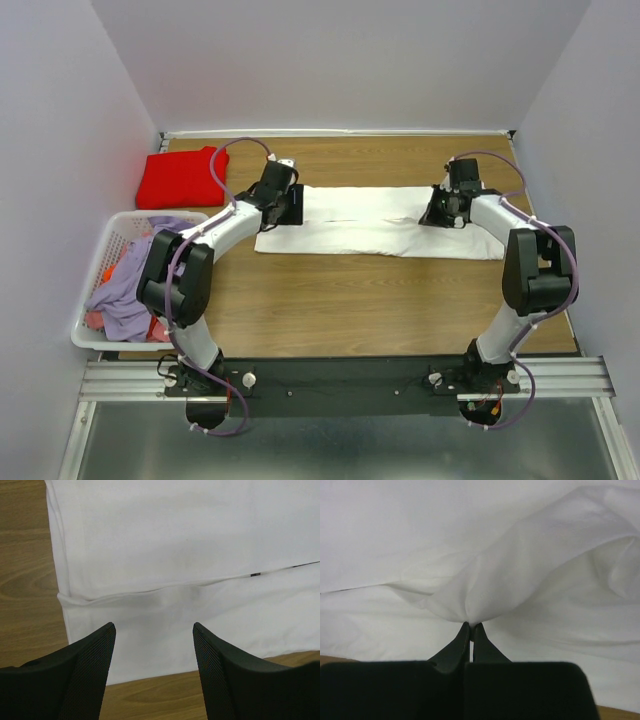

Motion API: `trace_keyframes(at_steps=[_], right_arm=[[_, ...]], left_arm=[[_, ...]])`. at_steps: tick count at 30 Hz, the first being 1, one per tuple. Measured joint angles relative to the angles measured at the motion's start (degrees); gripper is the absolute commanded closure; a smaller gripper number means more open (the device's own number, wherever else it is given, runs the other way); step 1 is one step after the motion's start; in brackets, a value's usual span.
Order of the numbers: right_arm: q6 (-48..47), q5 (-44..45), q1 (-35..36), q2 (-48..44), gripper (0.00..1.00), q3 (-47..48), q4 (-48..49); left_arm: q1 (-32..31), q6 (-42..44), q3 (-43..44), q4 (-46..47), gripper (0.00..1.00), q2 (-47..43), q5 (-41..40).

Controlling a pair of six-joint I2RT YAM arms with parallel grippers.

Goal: Fold and stack the t-shirts
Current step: Fold the tshirt

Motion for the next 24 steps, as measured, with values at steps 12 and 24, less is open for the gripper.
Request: trace_keyframes(at_steps=[12,24], right_arm=[[7.02,-4.61,0.48,0.17,0.68,-2.29,-0.79],[6.95,-5.01,-5.38,-7.26,0.65,-2.27,-1.55]], left_arm=[[-0.63,0.39,1.16,-0.04,0.28,1.11,0.5],[-3.37,2.12,6.47,-0.59,0.28,3.93,2.14]])
